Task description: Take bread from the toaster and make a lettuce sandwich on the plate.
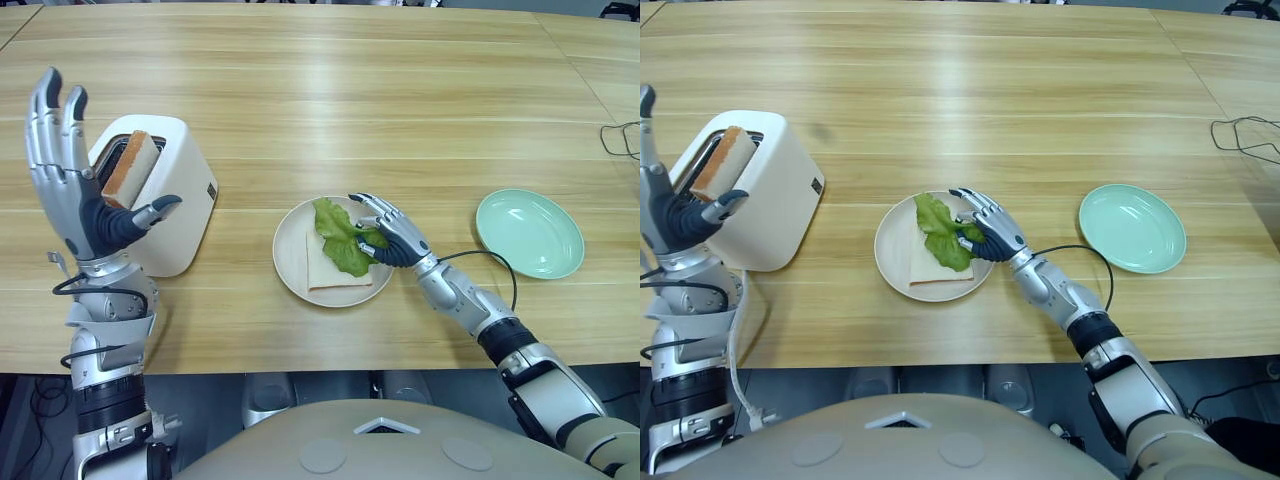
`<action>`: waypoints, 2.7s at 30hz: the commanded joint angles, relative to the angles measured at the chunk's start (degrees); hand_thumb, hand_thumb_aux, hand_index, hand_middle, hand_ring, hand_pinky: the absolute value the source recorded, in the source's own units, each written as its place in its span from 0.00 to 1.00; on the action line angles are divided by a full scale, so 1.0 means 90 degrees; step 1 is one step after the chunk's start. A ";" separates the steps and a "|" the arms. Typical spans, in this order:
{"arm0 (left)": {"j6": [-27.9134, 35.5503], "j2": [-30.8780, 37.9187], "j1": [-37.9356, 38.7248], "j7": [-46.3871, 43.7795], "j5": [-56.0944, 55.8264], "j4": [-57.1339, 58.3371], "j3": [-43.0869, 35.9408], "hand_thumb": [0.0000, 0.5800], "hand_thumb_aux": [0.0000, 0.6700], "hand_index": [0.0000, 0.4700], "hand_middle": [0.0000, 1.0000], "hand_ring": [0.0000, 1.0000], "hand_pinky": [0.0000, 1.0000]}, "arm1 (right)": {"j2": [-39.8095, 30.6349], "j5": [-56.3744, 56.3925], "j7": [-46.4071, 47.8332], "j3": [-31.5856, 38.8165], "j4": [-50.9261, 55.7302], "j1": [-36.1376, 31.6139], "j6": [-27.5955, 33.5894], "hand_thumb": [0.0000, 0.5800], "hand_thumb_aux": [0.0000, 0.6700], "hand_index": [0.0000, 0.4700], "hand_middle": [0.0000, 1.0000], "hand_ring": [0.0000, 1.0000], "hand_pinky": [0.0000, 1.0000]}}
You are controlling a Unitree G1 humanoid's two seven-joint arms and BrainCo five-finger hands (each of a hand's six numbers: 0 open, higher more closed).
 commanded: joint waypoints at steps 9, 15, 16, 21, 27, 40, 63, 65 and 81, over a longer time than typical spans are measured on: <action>0.2015 0.0718 0.0277 -0.0797 0.0518 0.0761 -0.0023 0.00 0.00 0.00 0.00 0.00 0.00 | -0.0103 -0.0714 -0.0397 0.0445 0.0080 -0.0011 -0.0245 1.00 1.00 0.98 0.00 0.00 0.00; 0.2370 0.0955 0.0235 -0.1354 0.0347 0.1035 -0.0388 0.00 0.00 0.00 0.00 0.00 0.00 | -0.0144 -0.0813 -0.0522 0.0395 -0.0037 0.0016 -0.0070 0.83 0.59 0.58 0.00 0.00 0.00; 0.2407 0.0997 0.0242 -0.1456 0.0318 0.1090 -0.0451 0.00 0.00 0.00 0.00 0.00 0.00 | -0.0144 -0.0832 -0.0544 0.0381 -0.0005 -0.0001 0.0000 0.00 0.00 0.00 0.00 0.00 0.00; 0.2567 0.1139 0.0267 -0.1864 0.0096 0.1192 -0.0633 0.11 0.06 0.06 0.00 0.00 0.00 | -0.0235 -0.0865 -0.0672 0.0301 -0.0140 0.0043 0.0215 0.00 0.00 0.00 0.00 0.00 0.00; 0.2793 0.1280 0.0376 -0.2017 -0.0319 0.1205 -0.0367 0.33 0.18 0.18 0.00 0.00 0.00 | -0.0514 -0.0769 -0.0827 0.0055 -0.0544 0.0234 0.0390 0.00 0.00 0.00 0.00 0.00 0.00; 0.2406 0.1596 0.0549 -0.2604 -0.0755 0.1033 -0.0844 1.00 1.00 0.98 1.00 1.00 1.00 | -0.0716 -0.0598 -0.0944 -0.0541 -0.1619 0.0620 0.0498 0.00 0.00 0.00 0.00 0.00 0.00; -0.0014 0.1053 -0.0806 -0.0641 -0.1613 -0.0213 -0.0994 1.00 1.00 0.98 1.00 1.00 1.00 | -0.0644 -0.1022 -0.2355 -0.0968 -0.1404 0.0660 0.1127 0.00 0.00 0.00 0.00 0.00 0.00; -0.0176 0.0923 -0.1078 -0.1541 -0.2081 0.0106 -0.1743 1.00 1.00 0.98 1.00 1.00 1.00 | -0.0729 -0.1173 -0.2509 -0.0977 -0.1722 0.0752 0.1103 0.00 0.00 0.00 0.00 0.00 0.00; -0.0128 0.0158 -0.1551 -0.6827 -0.4996 0.2709 -0.3983 1.00 1.00 0.98 1.00 1.00 1.00 | -0.1667 -0.2114 -0.2441 -0.0943 -0.3618 0.1607 0.1007 0.00 0.00 0.00 0.00 0.00 0.00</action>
